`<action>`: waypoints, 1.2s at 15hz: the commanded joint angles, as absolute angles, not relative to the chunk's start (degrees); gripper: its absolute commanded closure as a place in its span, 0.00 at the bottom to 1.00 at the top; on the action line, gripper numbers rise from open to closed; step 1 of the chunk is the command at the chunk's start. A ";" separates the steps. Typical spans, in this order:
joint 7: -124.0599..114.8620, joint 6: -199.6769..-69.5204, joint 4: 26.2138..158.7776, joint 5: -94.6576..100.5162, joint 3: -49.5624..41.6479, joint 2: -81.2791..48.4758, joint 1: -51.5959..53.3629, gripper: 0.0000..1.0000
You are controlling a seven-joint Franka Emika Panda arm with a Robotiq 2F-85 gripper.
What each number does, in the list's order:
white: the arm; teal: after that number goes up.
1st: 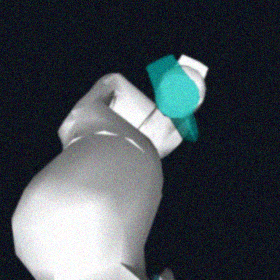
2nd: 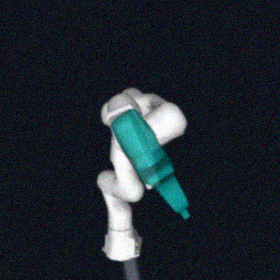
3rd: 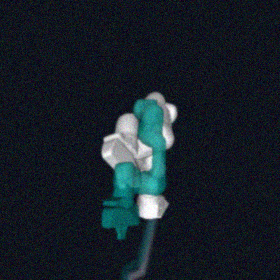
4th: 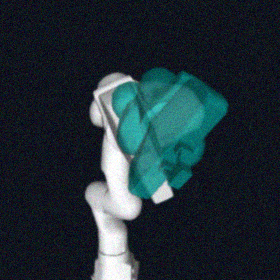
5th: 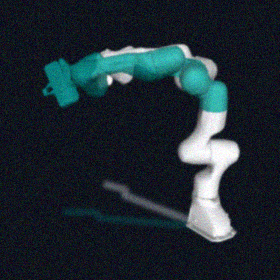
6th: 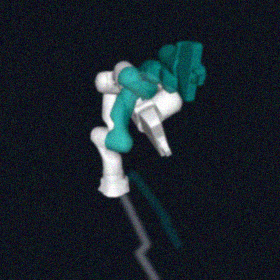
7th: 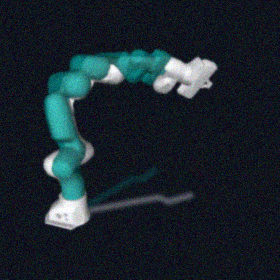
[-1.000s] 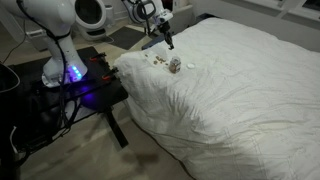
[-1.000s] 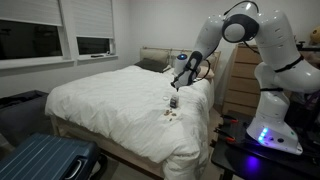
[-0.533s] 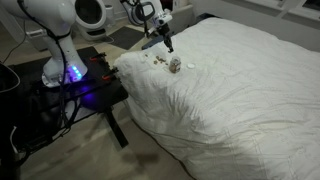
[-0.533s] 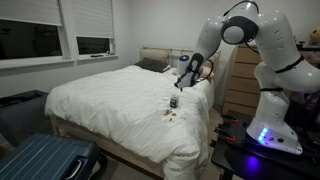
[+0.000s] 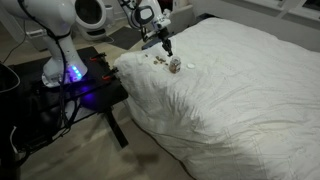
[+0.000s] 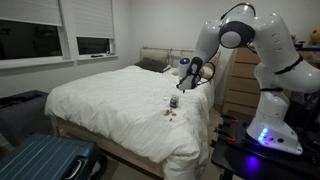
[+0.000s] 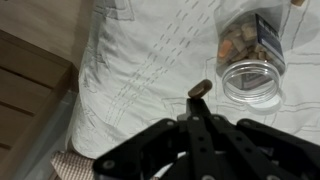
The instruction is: Pick up and object from the bed and put it in the jar
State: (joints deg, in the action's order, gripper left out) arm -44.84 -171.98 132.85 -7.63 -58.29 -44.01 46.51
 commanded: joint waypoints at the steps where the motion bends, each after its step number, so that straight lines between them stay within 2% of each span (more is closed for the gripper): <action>1: -47.57 -172.88 132.64 -10.01 -59.68 -47.45 48.13 1.00; 18: -49.48 -174.32 126.47 -12.20 -58.42 -53.45 44.74 1.00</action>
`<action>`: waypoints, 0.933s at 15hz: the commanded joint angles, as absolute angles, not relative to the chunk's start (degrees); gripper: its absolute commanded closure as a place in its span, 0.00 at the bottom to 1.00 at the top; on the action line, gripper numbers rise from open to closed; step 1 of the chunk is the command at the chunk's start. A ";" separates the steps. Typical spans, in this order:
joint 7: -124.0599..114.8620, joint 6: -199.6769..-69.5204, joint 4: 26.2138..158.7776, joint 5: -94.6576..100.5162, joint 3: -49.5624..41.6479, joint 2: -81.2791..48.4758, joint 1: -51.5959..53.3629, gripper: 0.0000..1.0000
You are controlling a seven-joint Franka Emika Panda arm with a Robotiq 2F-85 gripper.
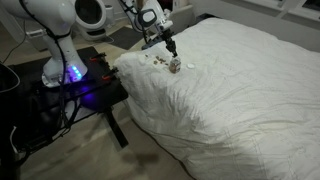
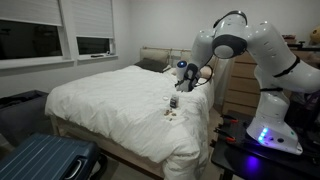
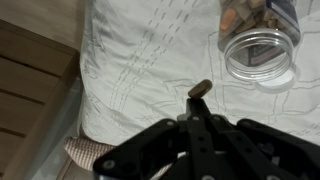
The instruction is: Pick up and object from the bed and put it in the jar
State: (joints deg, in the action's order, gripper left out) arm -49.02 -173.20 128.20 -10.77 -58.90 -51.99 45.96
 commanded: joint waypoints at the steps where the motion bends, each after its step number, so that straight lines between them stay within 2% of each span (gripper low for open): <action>1: -49.47 -174.25 125.95 -12.21 -58.29 -53.69 44.44 1.00; 14: -50.63 -173.32 119.66 -12.07 -54.40 -55.78 40.53 1.00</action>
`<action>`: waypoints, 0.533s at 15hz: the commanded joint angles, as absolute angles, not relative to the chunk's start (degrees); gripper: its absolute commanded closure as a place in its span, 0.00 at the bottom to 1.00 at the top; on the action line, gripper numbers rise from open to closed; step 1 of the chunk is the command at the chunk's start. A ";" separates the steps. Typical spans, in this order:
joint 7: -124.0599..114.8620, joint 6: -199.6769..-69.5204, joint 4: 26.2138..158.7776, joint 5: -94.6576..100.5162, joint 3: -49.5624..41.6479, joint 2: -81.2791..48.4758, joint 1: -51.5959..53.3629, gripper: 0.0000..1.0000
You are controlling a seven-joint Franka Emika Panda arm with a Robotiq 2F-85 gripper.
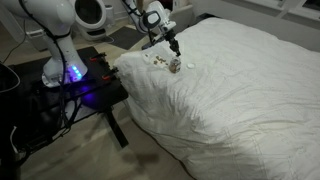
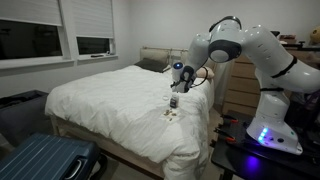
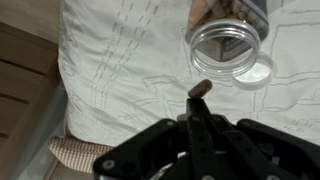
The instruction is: Pick up and object from the bed and put it in the jar
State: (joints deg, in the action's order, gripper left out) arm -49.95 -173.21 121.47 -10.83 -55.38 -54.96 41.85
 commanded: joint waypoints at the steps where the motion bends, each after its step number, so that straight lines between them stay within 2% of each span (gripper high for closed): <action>1: -50.62 -173.35 119.39 -12.05 -54.11 -55.83 40.24 1.00; 4: -50.61 -173.02 118.61 -12.06 -53.13 -55.64 39.34 1.00; 5: -50.59 -172.97 118.41 -12.04 -52.92 -55.57 39.10 0.74; 6: -50.56 -172.92 118.14 -12.02 -52.57 -55.44 38.72 0.73; 8: -50.60 -172.87 117.71 -11.92 -52.25 -55.44 38.35 0.59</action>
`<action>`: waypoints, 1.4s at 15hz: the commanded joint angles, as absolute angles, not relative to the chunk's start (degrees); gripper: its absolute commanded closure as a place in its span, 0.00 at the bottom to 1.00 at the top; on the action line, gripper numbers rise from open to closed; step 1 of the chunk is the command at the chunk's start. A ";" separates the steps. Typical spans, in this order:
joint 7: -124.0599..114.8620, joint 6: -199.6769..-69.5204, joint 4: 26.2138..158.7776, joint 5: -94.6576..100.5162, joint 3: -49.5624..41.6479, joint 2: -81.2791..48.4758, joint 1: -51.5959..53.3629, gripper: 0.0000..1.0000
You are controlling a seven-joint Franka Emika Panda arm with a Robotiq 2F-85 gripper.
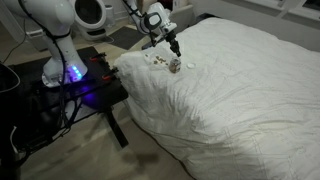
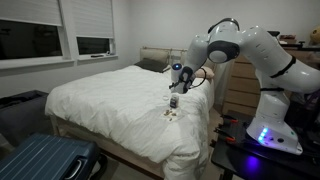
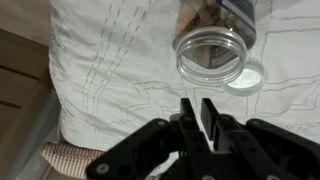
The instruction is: Pick up and object from the bed and put it in the jar
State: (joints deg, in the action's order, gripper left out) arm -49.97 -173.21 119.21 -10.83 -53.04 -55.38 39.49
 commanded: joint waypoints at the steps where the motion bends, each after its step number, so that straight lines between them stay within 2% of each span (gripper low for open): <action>1: -50.61 -172.87 117.54 -11.88 -52.11 -55.41 38.18 0.50; 8: -49.85 -171.91 116.57 -11.12 -54.03 -53.99 38.92 0.01; 21: -47.89 -170.10 118.71 -9.65 -61.94 -44.86 45.37 0.00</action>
State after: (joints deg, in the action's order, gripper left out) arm -49.66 -172.13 116.26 -10.75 -59.52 -49.94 42.31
